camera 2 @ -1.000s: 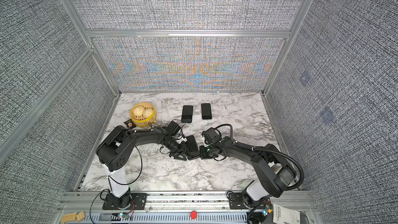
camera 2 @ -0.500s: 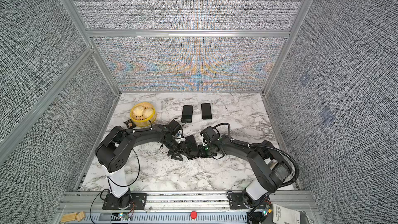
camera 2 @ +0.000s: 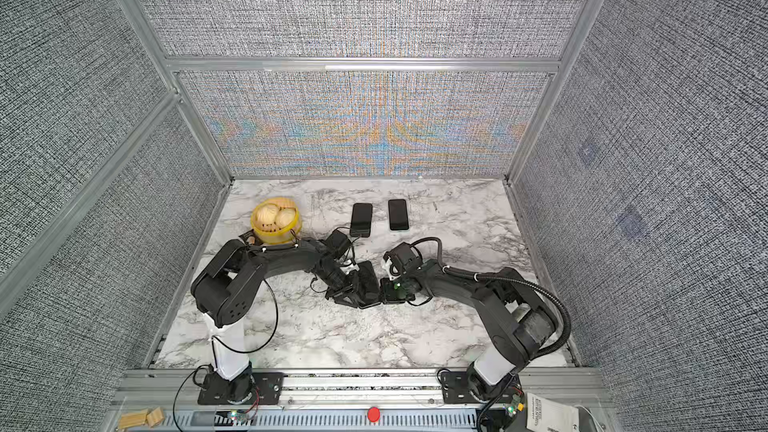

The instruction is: Put the phone into the phone case

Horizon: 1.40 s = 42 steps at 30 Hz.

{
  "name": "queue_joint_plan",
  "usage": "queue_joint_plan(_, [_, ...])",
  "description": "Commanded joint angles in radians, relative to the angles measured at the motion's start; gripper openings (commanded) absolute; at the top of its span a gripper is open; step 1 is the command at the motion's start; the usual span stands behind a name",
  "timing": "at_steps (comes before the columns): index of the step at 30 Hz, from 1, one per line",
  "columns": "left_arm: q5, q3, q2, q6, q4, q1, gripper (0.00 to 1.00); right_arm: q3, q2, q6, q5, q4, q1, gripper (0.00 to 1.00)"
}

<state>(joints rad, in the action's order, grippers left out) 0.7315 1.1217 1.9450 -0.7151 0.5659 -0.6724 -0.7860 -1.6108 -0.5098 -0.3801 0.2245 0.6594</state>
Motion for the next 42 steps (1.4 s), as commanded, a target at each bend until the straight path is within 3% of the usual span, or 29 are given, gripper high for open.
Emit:
queue_joint_plan(1, [-0.089,-0.01,0.021,-0.002,-0.051,-0.002,0.35,0.014,-0.02,0.001,-0.005,0.022,0.005,0.11])
queue_joint_plan(30, [-0.083,-0.038,0.025,-0.001,-0.078,-0.001,0.33,0.05,-0.005,-0.01,0.045,0.056,0.03,0.06])
queue_joint_plan(42, [-0.138,-0.055,-0.023,0.006,-0.048,0.003,0.36,-0.004,0.073,0.036,0.115,0.149,0.029,0.16])
